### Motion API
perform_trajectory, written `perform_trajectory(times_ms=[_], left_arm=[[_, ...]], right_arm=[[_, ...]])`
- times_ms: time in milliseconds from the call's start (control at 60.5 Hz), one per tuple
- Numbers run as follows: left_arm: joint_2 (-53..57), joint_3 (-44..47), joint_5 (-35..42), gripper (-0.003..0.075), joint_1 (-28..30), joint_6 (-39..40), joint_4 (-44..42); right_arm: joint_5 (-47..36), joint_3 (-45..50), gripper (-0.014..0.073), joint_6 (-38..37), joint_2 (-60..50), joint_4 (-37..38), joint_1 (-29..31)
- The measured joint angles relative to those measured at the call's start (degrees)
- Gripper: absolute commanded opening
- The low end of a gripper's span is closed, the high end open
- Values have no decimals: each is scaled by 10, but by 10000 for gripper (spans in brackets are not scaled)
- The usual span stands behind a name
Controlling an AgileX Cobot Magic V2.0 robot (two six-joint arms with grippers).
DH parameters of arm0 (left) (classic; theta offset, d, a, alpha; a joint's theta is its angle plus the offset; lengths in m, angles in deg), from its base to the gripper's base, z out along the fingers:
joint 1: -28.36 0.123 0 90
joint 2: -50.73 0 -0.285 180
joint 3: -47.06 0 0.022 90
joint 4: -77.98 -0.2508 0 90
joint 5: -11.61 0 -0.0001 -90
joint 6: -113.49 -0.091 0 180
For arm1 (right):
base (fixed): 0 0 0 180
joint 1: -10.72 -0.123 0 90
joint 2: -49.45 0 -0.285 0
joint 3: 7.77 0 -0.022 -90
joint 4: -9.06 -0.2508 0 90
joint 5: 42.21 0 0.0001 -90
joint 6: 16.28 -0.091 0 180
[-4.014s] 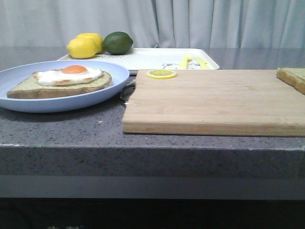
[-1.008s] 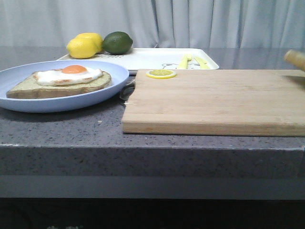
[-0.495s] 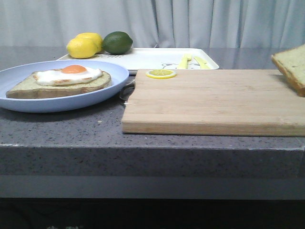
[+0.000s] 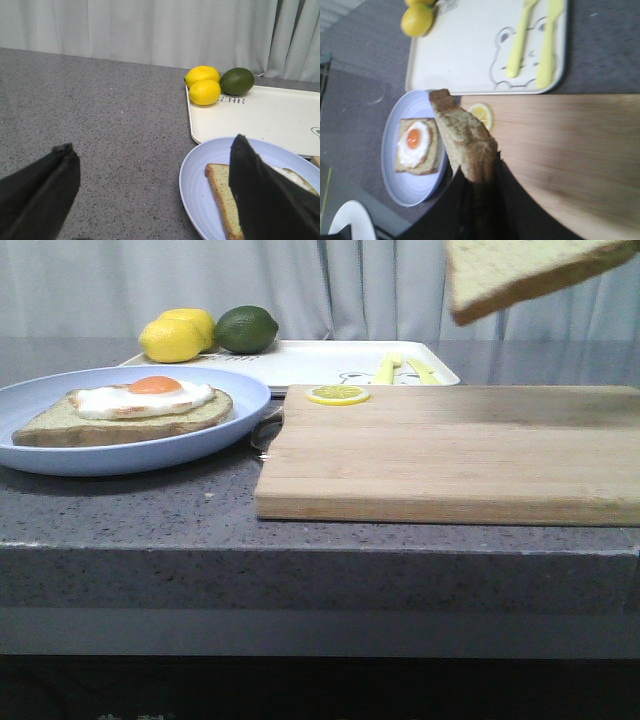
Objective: Place bread and move sandwich to tray
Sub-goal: 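Grasp the bread slice edge with the right gripper and lift it, then carry the bread over the egg toast and lower it on top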
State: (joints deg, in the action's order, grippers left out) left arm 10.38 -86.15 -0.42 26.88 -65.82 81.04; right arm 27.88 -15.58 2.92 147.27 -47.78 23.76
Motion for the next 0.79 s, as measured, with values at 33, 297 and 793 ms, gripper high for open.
perform_trajectory(times_ms=[33,297,793], left_arm=[[0,0,0,585,0,0,0],[0,0,0,585,0,0,0],[0,0,0,585,0,0,0]], right_arm=[[0,4,-76,2,0,-12,-24],[-70,15,-76,7,41,-97,-235],[-232,-57,-76,63,236,-253,-367]])
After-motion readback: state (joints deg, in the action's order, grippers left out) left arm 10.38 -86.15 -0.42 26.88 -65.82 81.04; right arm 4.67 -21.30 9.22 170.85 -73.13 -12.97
